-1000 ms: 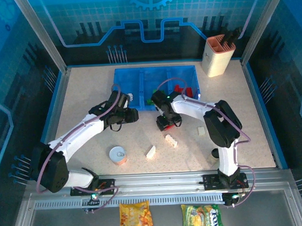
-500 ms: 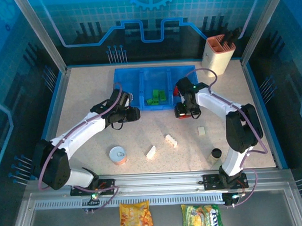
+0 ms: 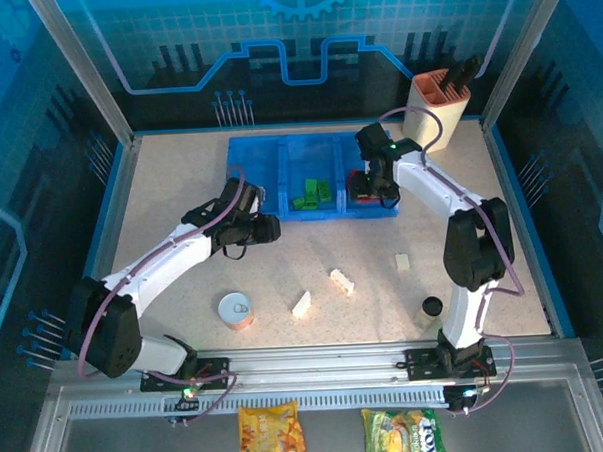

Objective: Sort the legos into containers by color
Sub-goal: Place the lego in the container.

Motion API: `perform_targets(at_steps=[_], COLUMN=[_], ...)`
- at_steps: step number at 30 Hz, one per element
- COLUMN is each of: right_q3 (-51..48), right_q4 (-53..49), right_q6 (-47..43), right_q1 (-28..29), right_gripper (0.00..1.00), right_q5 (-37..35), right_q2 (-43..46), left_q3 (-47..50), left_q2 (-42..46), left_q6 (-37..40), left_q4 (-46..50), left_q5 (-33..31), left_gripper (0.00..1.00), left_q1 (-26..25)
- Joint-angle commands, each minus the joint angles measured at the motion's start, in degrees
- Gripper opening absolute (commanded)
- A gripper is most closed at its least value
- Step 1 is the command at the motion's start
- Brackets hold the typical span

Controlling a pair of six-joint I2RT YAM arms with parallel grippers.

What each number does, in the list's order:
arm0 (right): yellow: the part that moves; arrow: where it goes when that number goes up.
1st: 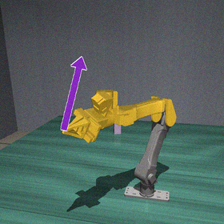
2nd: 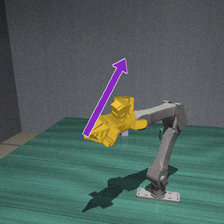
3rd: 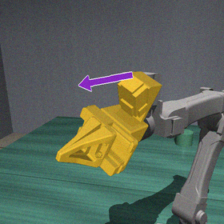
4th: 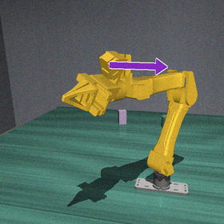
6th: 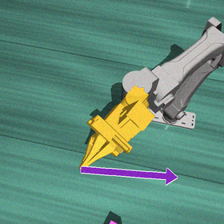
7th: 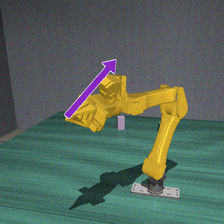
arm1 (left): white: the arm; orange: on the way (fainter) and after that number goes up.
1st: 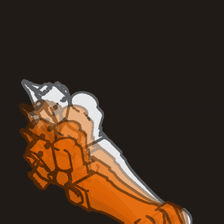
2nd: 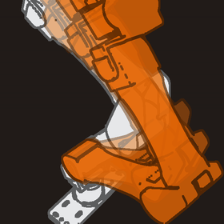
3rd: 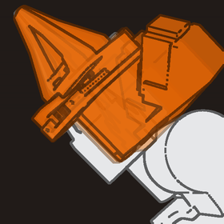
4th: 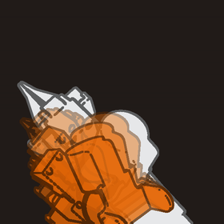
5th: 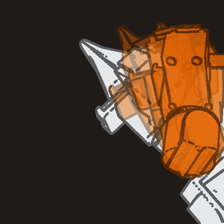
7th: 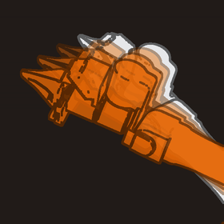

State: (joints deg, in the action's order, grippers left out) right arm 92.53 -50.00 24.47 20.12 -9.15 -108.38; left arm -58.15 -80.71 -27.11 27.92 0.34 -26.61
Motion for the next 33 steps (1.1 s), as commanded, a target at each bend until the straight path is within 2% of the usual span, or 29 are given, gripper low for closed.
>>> perform_targets(at_steps=[1, 7, 17, 33], right_q3=[4.63, 10.18, 13.34, 16.29], right_q4=[-2.51, -3.28, -2.21, -2.21], right_q6=[0.39, 0.38, 1.05, 1.65], right_q1=[-0.95, -1.72, -2.89, -2.93], right_gripper=[0.62, 0.62, 0.63, 0.70], right_q5=[-1.54, -1.41, 0.35, 1.62], right_q2=[-3.82, -9.19, -15.44, -19.43], left_q3=[-1.44, -1.24, -1.26, -0.85], left_q2=[-0.15, -0.24, -0.68, -0.50], left_q6=[-0.75, -0.83, -1.01, -1.02], left_q4=[-0.24, -0.32, -0.37, -0.15], left_q5=[0.91, 0.75, 0.72, 0.90], left_gripper=[0.47, 0.47, 0.46, 0.47], left_q1=[0.43, 0.44, 0.44, 0.42])
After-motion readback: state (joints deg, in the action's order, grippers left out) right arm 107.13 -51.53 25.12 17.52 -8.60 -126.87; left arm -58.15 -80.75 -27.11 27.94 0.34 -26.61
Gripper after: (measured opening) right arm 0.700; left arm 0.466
